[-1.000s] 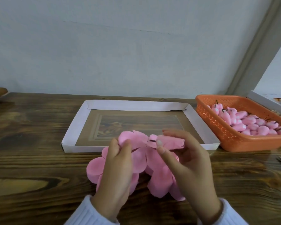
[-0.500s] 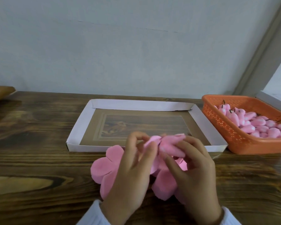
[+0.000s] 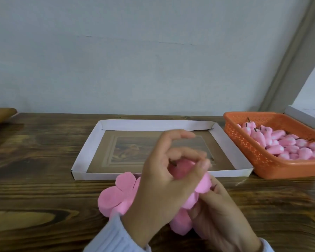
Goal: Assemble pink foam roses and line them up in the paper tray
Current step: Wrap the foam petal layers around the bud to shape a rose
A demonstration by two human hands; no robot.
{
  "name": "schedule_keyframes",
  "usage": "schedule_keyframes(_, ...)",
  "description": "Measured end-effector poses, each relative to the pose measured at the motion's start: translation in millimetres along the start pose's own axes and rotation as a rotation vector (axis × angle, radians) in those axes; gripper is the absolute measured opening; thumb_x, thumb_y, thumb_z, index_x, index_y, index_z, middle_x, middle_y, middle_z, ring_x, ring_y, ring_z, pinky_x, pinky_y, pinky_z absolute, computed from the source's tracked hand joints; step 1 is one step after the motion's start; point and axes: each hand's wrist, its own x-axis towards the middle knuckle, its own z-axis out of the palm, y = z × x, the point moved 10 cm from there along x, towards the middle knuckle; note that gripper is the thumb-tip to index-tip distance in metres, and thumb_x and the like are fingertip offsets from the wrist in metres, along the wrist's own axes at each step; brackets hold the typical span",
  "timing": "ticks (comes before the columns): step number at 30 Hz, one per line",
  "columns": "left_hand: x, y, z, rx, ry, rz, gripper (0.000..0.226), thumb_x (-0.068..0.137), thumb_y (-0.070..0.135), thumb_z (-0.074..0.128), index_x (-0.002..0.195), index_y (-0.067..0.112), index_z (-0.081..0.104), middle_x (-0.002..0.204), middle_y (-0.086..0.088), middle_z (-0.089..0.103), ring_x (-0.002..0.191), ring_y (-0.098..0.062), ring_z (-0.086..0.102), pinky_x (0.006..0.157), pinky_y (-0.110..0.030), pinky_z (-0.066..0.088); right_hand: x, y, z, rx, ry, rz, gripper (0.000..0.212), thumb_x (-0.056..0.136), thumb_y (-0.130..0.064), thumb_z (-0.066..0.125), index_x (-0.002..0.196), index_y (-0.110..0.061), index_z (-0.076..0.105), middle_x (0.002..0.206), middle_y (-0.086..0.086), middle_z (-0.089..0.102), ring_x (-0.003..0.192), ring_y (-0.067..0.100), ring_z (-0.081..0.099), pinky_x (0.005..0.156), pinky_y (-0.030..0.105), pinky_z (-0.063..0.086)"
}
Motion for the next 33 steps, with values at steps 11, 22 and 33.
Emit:
schedule_keyframes(11, -17, -21, 4, 0.027, 0.032, -0.046, 0.051, 0.067, 0.006, 0.077, 0.105, 0.034, 0.058, 0.077, -0.001, 0.070, 0.072, -0.011, 0.068, 0.072, -0.017, 0.052, -7, 22, 23, 0.112, -0.178, 0.192, 0.052, 0.065, -0.009, 0.084, 0.111, 0.006, 0.064, 0.118, 0.025, 0.062, 0.109, 0.035, 0.064, 0.074, 0.034, 0.055)
schedule_keyframes(22, -20, -56, -36, 0.186, 0.272, -0.142, 0.053, 0.079, 0.001, 0.072, 0.094, 0.047, 0.052, 0.069, 0.002, 0.061, 0.057, -0.012, 0.059, 0.059, -0.031, 0.055, -6, -84, -11, -0.872, 0.329, -0.329, 0.028, 0.086, 0.003, 0.061, 0.086, -0.022, 0.073, 0.090, -0.002, 0.074, 0.084, 0.010, 0.070, 0.069, 0.015, 0.052)
schedule_keyframes(33, -19, -71, -23, 0.302, 0.107, -0.216, 0.077, 0.073, 0.003, 0.079, 0.117, 0.050, 0.036, 0.100, 0.027, 0.065, 0.090, 0.002, 0.067, 0.080, -0.027, 0.057, 31, -46, 39, -1.078, 0.028, -0.263, 0.014, 0.076, -0.008, 0.076, 0.069, -0.021, 0.076, 0.092, -0.011, 0.072, 0.098, -0.001, 0.064, 0.090, 0.026, 0.048)
